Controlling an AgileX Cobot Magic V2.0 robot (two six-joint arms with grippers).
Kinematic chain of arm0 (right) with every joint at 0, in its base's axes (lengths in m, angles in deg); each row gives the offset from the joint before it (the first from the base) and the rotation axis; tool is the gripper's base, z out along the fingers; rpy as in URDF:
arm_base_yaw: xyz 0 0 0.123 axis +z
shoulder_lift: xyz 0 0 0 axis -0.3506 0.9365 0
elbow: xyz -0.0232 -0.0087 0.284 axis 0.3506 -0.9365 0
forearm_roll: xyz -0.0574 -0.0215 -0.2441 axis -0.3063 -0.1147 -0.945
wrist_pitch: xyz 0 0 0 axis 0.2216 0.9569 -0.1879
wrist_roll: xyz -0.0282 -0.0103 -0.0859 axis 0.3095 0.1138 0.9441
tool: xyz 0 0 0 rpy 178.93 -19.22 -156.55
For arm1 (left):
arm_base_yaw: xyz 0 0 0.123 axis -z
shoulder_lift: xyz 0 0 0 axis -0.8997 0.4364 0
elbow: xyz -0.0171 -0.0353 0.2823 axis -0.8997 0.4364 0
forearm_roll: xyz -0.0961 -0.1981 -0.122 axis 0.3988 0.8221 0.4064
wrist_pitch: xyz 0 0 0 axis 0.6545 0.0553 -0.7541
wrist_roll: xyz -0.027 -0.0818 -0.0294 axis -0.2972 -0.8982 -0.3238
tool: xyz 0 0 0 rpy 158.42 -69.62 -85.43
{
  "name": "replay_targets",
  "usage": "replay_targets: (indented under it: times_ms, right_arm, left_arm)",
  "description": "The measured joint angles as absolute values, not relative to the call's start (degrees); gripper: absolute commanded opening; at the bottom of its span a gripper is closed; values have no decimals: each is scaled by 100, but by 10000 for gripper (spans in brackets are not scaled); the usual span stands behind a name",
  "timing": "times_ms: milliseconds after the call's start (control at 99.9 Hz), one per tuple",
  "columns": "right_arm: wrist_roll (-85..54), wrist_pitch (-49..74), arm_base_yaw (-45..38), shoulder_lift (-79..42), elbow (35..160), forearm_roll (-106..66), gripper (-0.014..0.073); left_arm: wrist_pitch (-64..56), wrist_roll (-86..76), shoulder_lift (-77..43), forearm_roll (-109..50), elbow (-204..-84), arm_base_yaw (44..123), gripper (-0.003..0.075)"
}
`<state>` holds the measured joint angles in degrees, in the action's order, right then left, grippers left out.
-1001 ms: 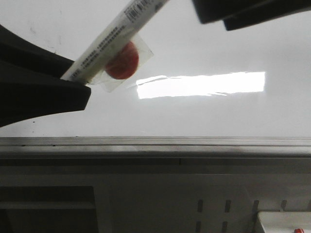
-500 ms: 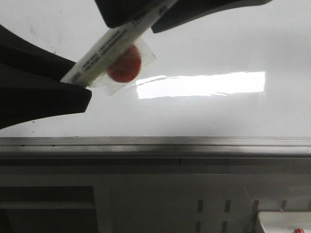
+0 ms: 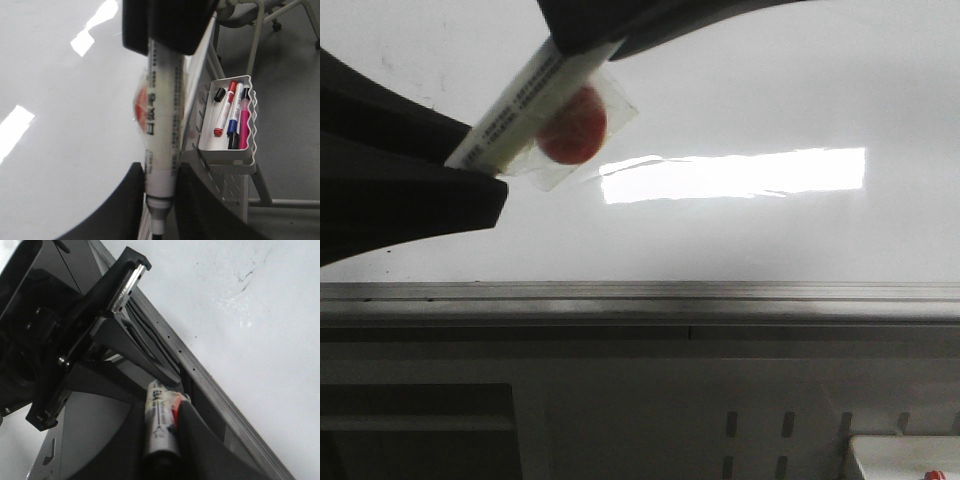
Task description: Write number 4 on whiteboard
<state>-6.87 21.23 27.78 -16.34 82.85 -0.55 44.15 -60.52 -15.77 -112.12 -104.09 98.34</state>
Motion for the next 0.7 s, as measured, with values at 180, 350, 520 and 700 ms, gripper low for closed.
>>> replay_targets:
  times_ms: [180, 350, 520, 700]
  right_arm:
    - [-687, 1921, 2778, -1634, 8324, -68, -64]
    - [-687, 2039, 2510, -1571, 8605, -104, -64]
    - [-687, 2039, 2087, -1350, 9013, -305, -64]
    - [-687, 2039, 1770, -944, 9322, -618, -64]
  left_arm:
    - [3858, -6075, -2067, -10405, -10409, 9834, 412]
    - [2566, -6085, -2901, -9267, -10409, 9811, 407]
    - [1887, -6085, -3605, -8154, -10409, 9811, 407]
    - [1795, -6085, -3809, -7939, -10409, 9811, 407]
